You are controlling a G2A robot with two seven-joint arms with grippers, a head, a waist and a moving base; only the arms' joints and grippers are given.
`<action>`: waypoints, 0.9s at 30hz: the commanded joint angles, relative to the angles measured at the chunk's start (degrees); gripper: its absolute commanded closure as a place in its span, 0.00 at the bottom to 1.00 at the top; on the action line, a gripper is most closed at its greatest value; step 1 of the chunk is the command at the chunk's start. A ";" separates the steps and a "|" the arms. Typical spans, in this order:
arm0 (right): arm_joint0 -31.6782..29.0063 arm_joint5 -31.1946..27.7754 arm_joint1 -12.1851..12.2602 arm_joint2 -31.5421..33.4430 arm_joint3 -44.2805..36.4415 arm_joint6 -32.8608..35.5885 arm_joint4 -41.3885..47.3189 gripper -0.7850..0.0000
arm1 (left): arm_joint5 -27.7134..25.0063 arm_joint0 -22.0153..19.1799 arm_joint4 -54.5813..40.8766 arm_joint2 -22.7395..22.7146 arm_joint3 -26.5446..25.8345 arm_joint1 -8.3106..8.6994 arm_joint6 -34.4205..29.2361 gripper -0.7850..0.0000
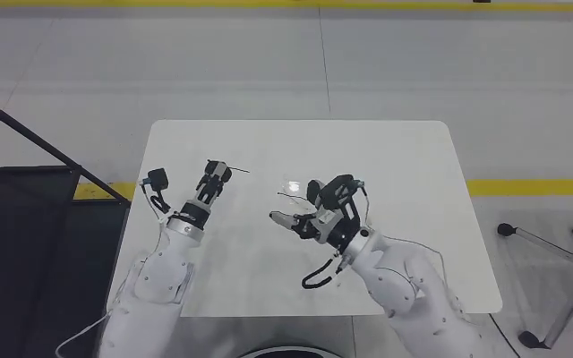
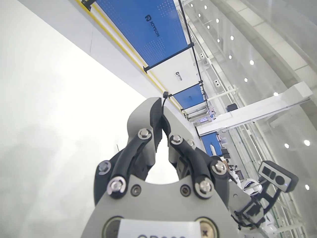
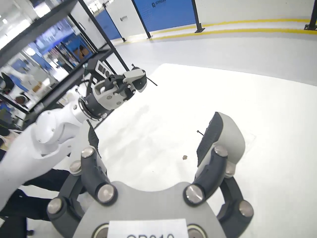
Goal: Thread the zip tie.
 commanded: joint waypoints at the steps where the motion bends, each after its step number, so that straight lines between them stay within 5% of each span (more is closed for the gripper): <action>1: 2.38 1.53 -0.61 -3.78 1.62 1.18 -4.79 0.00 | 0.90 0.13 0.56 -0.62 0.19 0.05 0.79 1.00; 17: 19.27 16.82 -7.90 -22.32 22.19 7.48 -25.87 0.00 | 0.39 3.19 -1.88 -3.93 -1.10 0.30 1.47 1.00; 18: 19.73 17.46 -8.25 -22.85 22.92 7.77 -27.14 0.07 | 0.39 3.19 -1.88 -3.93 -1.10 0.30 1.47 1.00; 27: 22.24 20.37 -11.04 -25.51 27.49 13.42 -33.42 0.20 | 0.39 3.19 -1.88 -3.93 -1.10 0.30 1.47 1.00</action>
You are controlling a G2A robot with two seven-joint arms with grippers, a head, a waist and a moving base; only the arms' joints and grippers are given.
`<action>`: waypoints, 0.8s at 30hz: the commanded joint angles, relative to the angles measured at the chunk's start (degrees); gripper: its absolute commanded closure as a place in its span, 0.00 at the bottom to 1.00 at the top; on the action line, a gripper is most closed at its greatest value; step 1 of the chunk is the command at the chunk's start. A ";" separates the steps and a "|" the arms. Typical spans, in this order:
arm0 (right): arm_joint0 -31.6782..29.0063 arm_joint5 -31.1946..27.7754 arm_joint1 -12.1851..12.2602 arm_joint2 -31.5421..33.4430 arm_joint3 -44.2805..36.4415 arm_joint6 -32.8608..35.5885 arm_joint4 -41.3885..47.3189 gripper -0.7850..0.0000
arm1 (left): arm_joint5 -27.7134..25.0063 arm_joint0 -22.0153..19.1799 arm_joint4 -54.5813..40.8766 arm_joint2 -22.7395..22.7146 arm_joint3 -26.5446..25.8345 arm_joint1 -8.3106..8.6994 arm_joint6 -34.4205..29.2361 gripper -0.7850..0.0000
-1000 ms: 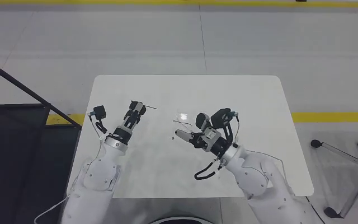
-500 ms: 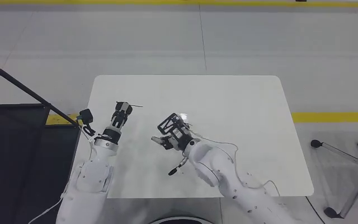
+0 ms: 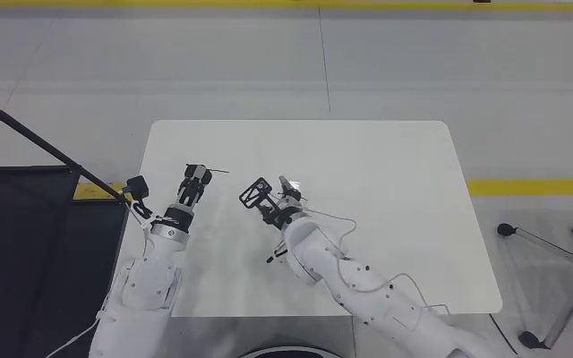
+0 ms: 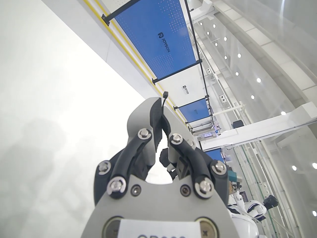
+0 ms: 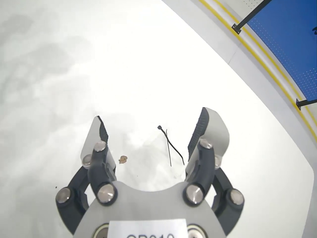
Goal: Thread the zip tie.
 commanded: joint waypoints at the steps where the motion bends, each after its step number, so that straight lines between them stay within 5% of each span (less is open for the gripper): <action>1: 0.22 0.07 -0.50 0.03 0.92 0.55 0.01 0.22 | 0.00 0.00 0.00 0.00 0.00 0.00 0.00 1.00; 17: 0.97 0.60 -3.64 1.34 5.86 4.91 -2.54 0.52 | 0.00 0.00 0.00 0.00 0.00 0.00 0.00 1.00; 24: 0.60 0.57 -4.63 2.13 6.51 5.96 -4.26 0.58 | 0.00 0.00 0.00 0.00 0.00 0.00 0.00 1.00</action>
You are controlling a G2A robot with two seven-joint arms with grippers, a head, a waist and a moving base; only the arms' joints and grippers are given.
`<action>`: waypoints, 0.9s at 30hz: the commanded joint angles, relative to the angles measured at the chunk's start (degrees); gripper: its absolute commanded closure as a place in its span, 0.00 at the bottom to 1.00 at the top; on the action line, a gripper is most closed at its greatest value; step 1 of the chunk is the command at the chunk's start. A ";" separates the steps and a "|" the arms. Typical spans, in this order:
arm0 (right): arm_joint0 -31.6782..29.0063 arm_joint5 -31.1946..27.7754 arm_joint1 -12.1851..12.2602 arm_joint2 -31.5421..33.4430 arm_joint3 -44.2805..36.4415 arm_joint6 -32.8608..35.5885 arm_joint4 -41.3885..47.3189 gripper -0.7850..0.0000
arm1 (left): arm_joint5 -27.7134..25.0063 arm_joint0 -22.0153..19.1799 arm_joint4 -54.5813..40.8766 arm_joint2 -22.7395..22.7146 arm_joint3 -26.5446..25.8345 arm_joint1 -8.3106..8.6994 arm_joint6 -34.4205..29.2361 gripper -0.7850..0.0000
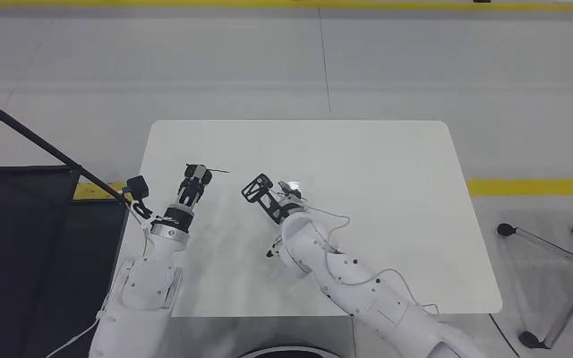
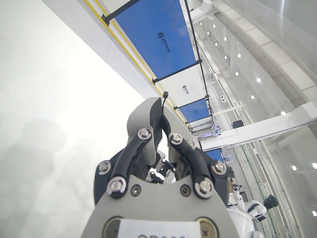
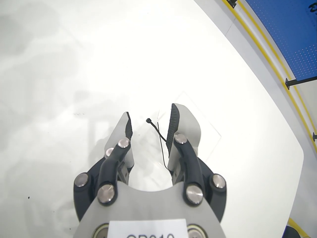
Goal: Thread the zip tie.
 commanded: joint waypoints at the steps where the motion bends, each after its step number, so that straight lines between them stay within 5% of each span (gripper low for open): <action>1: -0.09 -0.13 -0.25 0.31 0.33 0.24 -0.23 0.58 | 0.00 0.00 0.00 0.00 0.00 0.00 0.00 1.00; 27: -1.91 -1.51 -3.12 3.74 1.56 0.21 -5.22 0.82 | 0.00 0.00 0.00 0.00 0.00 0.00 0.00 1.00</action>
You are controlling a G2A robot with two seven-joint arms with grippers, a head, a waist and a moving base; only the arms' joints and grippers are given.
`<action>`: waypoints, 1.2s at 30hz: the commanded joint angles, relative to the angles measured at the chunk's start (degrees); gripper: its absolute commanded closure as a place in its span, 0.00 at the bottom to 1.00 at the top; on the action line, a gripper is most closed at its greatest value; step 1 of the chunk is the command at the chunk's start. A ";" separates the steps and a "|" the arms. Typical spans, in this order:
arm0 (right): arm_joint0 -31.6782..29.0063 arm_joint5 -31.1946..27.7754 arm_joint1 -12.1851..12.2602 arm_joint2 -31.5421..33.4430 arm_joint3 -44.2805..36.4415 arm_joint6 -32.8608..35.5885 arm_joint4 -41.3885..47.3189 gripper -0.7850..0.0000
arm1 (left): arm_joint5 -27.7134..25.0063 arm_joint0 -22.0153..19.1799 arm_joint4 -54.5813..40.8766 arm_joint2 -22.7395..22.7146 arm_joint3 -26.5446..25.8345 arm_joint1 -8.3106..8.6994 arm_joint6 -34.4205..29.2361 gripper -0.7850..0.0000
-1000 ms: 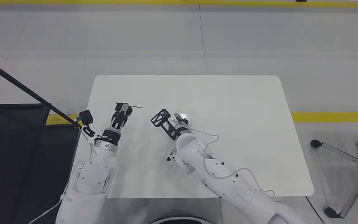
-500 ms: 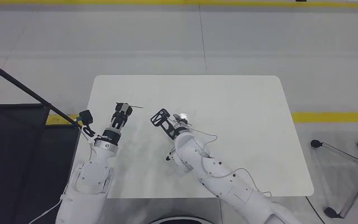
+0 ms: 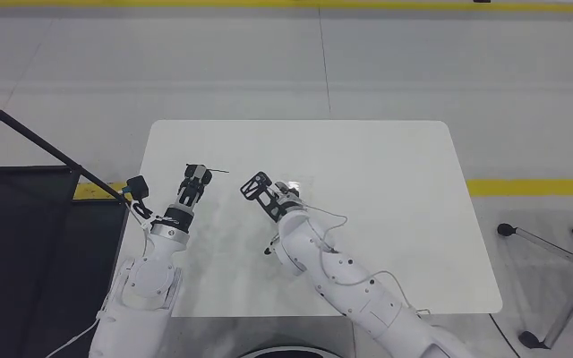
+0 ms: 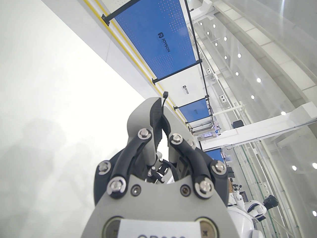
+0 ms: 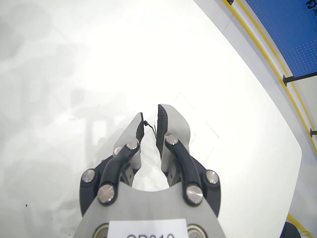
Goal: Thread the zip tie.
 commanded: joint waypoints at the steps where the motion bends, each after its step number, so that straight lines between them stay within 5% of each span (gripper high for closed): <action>1: -0.40 -0.02 -0.09 0.32 -0.39 0.06 -0.69 0.83 | 0.00 0.00 0.00 0.00 0.00 0.00 0.00 1.00; 9: -1.85 -0.85 -0.37 1.95 -1.94 -0.24 -2.98 1.00 | 0.00 0.00 0.00 0.00 0.00 0.00 0.00 1.00; 24: -8.44 -2.82 0.74 9.90 -14.53 -4.65 -5.12 1.00 | 0.00 0.00 0.00 0.00 0.00 0.00 0.00 1.00; 36: -20.25 -20.76 3.49 22.97 -31.86 -22.00 11.89 1.00 | -6.95 -2.69 -3.84 2.63 1.63 0.39 -11.72 1.00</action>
